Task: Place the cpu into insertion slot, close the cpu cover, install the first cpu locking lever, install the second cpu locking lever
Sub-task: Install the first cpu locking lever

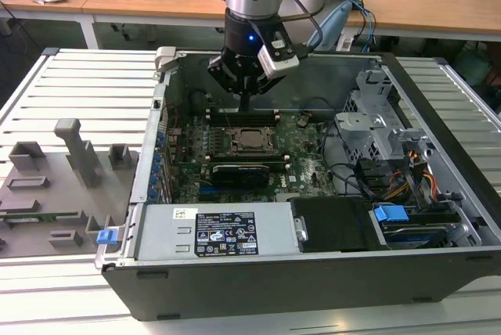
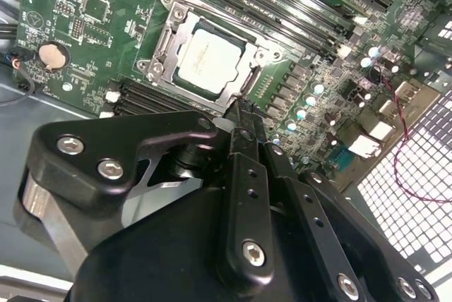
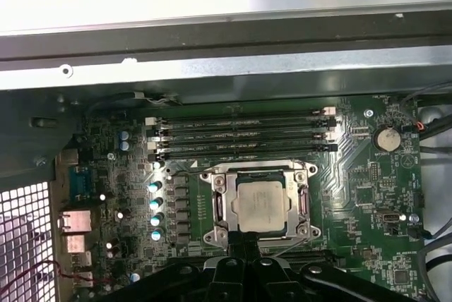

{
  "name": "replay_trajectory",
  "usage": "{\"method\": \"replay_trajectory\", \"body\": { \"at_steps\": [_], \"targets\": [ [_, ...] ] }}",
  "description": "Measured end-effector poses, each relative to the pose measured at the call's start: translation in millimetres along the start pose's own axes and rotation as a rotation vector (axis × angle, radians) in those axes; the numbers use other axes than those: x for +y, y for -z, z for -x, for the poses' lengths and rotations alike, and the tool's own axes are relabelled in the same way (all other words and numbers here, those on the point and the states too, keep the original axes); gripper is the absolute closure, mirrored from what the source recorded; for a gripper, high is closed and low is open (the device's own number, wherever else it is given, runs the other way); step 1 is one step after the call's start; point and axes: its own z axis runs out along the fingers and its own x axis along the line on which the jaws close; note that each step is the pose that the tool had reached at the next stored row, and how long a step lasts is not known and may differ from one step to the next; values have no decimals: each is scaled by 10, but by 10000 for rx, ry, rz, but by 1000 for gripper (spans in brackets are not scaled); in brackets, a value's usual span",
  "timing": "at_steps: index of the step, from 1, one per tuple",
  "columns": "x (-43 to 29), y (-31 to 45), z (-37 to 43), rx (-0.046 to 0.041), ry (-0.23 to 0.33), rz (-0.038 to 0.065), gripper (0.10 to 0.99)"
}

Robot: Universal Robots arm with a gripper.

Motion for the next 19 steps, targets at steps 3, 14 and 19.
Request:
{"method": "replay_trajectory", "body": {
  "at_steps": [3,14,19],
  "targets": [
    [-1,-9,-13,0,0,0,980],
    [-5,-50,-68,-1,3,1,980],
    [-6,-70,-86,0,4,0,980]
  ]
}}
